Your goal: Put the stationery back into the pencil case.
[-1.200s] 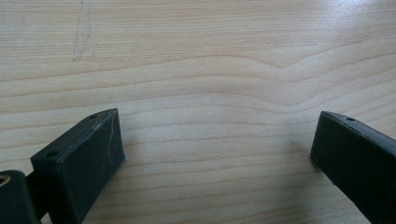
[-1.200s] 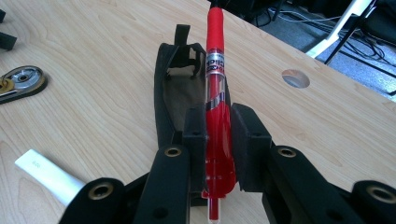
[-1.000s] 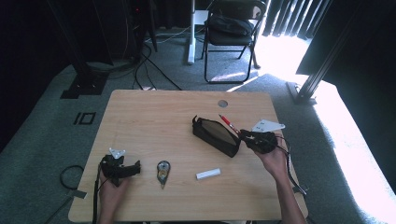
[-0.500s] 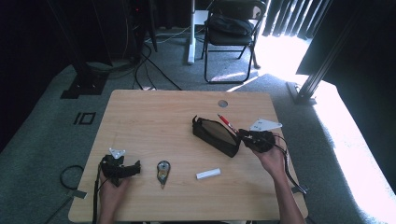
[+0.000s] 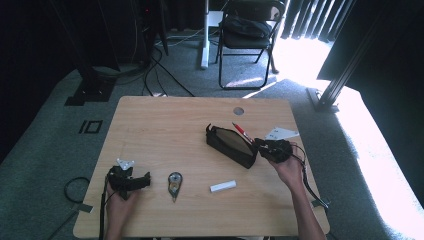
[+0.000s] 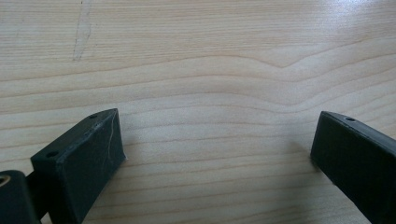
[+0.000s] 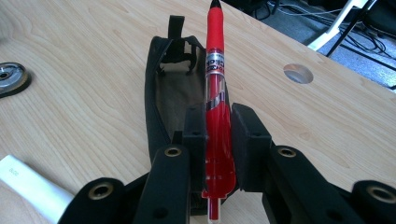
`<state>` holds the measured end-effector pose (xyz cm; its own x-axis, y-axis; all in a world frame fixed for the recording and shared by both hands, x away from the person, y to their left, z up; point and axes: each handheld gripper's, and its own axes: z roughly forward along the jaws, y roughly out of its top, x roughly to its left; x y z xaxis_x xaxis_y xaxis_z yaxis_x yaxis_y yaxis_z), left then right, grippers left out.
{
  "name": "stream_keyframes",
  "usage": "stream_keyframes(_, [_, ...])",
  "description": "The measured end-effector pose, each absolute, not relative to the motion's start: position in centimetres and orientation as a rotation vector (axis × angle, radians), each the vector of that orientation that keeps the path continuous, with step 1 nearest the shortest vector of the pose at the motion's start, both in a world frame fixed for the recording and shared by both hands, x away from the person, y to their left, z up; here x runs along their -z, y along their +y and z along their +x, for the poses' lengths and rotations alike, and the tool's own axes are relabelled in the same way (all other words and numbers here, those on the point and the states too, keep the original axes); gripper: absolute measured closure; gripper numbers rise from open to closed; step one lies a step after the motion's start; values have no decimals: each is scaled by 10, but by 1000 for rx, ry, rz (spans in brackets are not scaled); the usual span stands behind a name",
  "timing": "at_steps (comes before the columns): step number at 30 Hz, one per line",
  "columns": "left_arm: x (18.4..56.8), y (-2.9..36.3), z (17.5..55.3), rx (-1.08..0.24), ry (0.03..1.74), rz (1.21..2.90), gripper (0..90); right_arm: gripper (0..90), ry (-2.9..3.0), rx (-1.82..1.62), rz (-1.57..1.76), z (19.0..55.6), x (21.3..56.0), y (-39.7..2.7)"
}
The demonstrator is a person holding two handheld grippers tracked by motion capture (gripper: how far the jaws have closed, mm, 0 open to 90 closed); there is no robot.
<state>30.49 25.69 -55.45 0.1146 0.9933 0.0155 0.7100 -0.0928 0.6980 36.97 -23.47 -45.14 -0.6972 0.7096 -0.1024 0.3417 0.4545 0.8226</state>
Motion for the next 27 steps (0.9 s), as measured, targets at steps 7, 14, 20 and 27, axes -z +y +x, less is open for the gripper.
stream_keyframes(7, [554,257,305,-688,1649,1863,26,765,2272,-1142,887,373,453,-234])
stream_keyframes(14, [554,257,305,-688,1649,1863,26,765,2279,-1132,888,375,455,-232])
stream_keyframes(20, [554,257,305,-688,1649,1862,26,765,2284,-1133,891,377,458,-230])
stream_keyframes(27, [554,257,305,-688,1649,1863,26,765,2288,-1137,891,378,460,-228])
